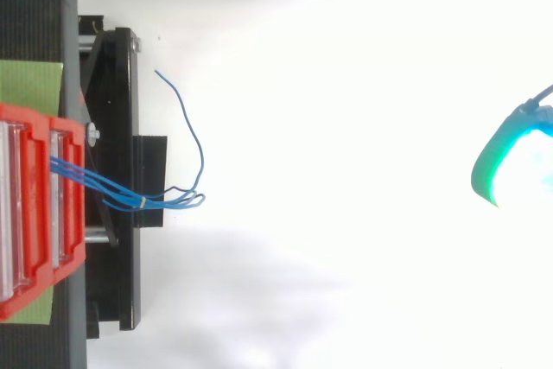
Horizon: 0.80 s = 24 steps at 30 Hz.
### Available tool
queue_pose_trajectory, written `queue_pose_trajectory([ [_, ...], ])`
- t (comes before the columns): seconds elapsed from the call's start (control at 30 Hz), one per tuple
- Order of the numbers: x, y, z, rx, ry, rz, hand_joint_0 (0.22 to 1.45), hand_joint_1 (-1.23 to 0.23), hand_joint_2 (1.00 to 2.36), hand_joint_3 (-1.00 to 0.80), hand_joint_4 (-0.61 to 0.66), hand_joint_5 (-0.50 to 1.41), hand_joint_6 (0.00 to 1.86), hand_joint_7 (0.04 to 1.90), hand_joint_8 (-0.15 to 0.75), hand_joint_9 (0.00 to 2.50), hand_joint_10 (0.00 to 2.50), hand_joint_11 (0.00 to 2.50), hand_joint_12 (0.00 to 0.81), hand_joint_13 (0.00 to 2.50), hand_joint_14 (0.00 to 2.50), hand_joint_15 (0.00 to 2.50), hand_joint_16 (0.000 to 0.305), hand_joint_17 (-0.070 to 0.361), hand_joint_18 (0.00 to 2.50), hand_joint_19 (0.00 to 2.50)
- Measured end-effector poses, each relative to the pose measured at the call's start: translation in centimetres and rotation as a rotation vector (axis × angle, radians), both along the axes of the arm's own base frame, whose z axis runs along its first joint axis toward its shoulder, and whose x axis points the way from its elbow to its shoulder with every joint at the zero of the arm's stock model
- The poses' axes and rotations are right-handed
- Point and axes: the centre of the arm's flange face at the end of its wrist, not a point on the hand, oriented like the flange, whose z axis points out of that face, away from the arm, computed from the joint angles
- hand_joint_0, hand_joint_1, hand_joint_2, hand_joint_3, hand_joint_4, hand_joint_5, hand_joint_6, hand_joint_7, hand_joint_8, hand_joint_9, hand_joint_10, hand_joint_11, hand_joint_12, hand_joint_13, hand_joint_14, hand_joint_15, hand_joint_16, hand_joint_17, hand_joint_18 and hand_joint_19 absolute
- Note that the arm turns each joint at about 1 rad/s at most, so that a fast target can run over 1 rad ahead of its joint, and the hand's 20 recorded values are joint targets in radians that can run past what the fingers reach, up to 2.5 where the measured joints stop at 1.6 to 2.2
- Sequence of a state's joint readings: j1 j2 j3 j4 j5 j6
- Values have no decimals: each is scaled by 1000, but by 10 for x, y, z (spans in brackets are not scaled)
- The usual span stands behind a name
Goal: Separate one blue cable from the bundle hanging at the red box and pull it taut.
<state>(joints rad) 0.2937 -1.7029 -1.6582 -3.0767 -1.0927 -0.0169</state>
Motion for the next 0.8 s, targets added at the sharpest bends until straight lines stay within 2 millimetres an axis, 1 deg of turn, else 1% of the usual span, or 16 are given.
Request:
queue_pose_trajectory([
  [0.27,3,3,-1,8,-11,27,543,-496,1000,-500,204,-216,503,805,250,454,6,181,311,352,3,82,45,101,396,404],
  [0.43,6,10,-5,20,-11,86,542,-495,1000,-500,205,-216,503,801,250,454,6,176,309,352,3,84,45,101,395,412],
  [0.67,19,16,-28,53,4,118,542,-493,1000,-500,206,-216,502,805,250,453,6,184,306,344,3,71,45,100,393,405],
  [0.8,22,18,-35,62,9,120,542,-493,1000,-500,205,-216,503,803,250,453,6,180,307,342,3,75,44,100,392,401],
])
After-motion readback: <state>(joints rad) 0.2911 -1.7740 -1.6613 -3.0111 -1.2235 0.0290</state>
